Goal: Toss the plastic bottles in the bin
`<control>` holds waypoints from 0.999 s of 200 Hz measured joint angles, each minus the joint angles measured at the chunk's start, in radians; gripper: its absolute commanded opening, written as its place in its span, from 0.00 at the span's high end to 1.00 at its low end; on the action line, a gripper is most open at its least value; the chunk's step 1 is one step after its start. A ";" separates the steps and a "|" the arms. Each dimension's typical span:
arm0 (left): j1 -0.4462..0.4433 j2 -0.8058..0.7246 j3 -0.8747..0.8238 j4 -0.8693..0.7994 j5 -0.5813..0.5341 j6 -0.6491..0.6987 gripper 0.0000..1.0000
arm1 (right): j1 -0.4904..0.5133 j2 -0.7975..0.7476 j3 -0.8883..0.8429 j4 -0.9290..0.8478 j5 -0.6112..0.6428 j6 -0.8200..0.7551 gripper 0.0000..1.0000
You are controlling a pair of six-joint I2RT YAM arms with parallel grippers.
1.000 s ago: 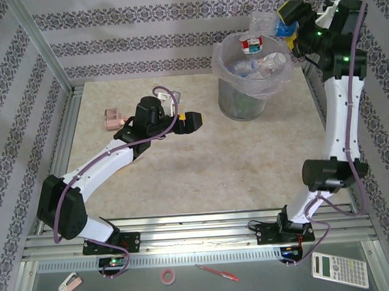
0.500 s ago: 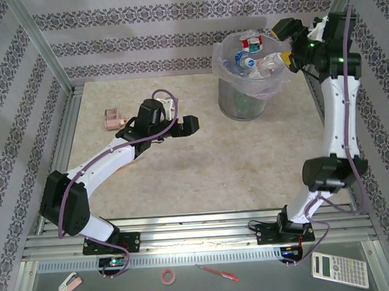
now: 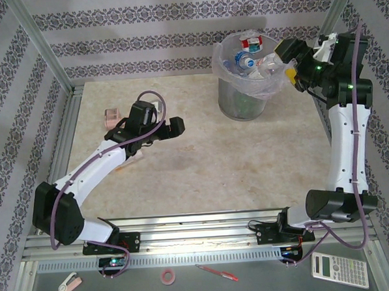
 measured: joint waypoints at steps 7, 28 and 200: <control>0.003 -0.004 0.000 -0.021 -0.012 -0.004 0.00 | 0.000 -0.003 -0.012 -0.001 -0.004 -0.004 0.02; 0.022 -0.026 0.000 -0.096 -0.045 -0.041 0.00 | 0.010 -0.019 -0.043 -0.003 -0.017 -0.022 0.02; 0.313 -0.216 -0.175 -0.418 -0.093 -0.720 0.00 | 0.072 -0.108 -0.206 -0.009 -0.085 -0.075 0.02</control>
